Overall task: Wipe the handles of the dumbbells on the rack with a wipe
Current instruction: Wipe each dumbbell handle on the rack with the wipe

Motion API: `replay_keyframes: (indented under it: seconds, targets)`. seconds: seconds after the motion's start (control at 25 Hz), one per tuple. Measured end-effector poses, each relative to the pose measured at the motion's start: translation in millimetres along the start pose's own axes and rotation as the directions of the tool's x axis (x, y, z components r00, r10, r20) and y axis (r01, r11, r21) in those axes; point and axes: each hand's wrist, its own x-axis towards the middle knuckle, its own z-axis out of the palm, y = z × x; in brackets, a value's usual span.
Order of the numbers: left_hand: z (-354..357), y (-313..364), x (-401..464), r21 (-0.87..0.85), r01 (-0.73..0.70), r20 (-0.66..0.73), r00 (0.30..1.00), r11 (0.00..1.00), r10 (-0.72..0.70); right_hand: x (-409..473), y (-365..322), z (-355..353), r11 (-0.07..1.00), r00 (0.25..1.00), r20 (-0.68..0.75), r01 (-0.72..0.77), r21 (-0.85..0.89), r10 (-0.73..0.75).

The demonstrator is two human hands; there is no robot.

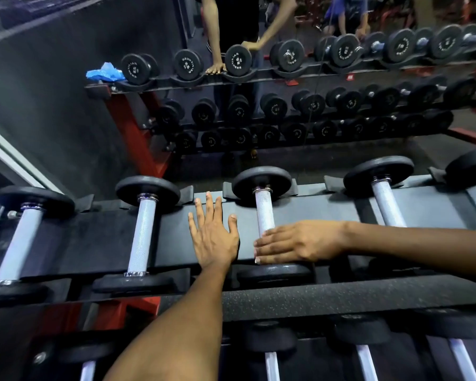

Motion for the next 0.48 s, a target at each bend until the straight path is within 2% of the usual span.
replay_keyframes:
  seconds: [0.04, 0.16, 0.2, 0.28, 0.32, 0.36, 0.4, 0.48]
  targets:
    - [0, -1, 1, -0.001, 0.004, 0.002, 1.000, 1.000, -0.004, 1, 11, -7, 1.000, 1.000, 0.026, 0.013, -0.006, -0.013]
    - [0, -1, 0, 0.026, 0.010, 0.021, 1.000, 1.000, -0.011, 15, 44, -28, 0.960, 0.961, -0.112, -0.263, -0.093, 0.252]
    - [0, -1, -1, 0.031, 0.011, 0.022, 1.000, 0.999, -0.012, 21, 40, -26, 0.958, 0.959, -0.072, -0.279, -0.070, 0.275]
    - [0, -1, 0, 0.027, 0.011, 0.019, 1.000, 1.000, -0.012, 32, 8, -28, 0.963, 0.958, 0.228, -0.215, 0.165, 0.175]
    - [1, -1, 1, 0.021, 0.011, 0.018, 1.000, 1.000, -0.011, 40, 2, -30, 0.946, 0.925, 0.360, -0.220, 0.239, 0.124]
    - [1, -1, 2, 0.014, 0.011, 0.017, 1.000, 1.000, -0.011, 45, 8, -35, 0.944, 0.872, 0.471, -0.258, 0.206, 0.136]
    - [1, 0, 1, 0.007, 0.011, 0.016, 1.000, 1.000, -0.011, 50, 21, -41, 0.936, 0.818, 0.519, -0.341, 0.089, 0.248]
    - [-1, 0, -1, 0.006, 0.008, 0.010, 1.000, 1.000, -0.008, 60, 37, -46, 0.909, 0.826, 0.382, -0.389, -0.146, 0.415]
